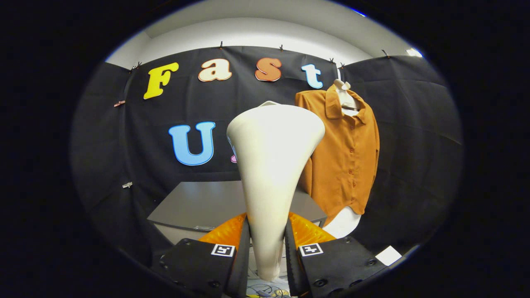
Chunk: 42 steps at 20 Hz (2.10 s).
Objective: Iron the clothes twice with a garment steamer, once on the left side and once on the right side.
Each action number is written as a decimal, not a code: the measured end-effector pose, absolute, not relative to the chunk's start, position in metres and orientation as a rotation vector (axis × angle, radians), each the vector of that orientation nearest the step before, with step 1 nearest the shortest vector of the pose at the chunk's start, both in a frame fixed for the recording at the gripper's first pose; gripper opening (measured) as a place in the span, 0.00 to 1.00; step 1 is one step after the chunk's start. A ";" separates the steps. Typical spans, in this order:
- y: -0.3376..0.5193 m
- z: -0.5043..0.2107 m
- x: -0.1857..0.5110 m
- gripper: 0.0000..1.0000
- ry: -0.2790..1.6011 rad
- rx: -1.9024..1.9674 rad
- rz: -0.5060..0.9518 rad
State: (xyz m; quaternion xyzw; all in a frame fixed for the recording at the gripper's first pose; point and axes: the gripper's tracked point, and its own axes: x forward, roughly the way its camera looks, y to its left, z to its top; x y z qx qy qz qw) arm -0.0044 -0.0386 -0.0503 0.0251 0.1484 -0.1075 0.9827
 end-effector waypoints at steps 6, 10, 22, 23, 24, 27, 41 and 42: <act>-0.093 -0.034 -0.003 0.42 0.255 0.045 -0.282; -0.137 -0.028 0.020 0.42 0.243 0.049 -0.276; -0.254 -0.033 0.115 0.42 0.232 0.111 -0.183; -0.260 -0.036 0.122 0.42 0.237 0.118 -0.174; -0.265 -0.040 0.129 0.42 0.243 0.125 -0.166; -0.275 -0.048 0.148 0.42 0.257 0.142 -0.138; -0.294 -0.095 0.193 0.42 0.337 0.183 -0.065; -0.295 -0.099 0.194 0.42 0.348 0.186 -0.064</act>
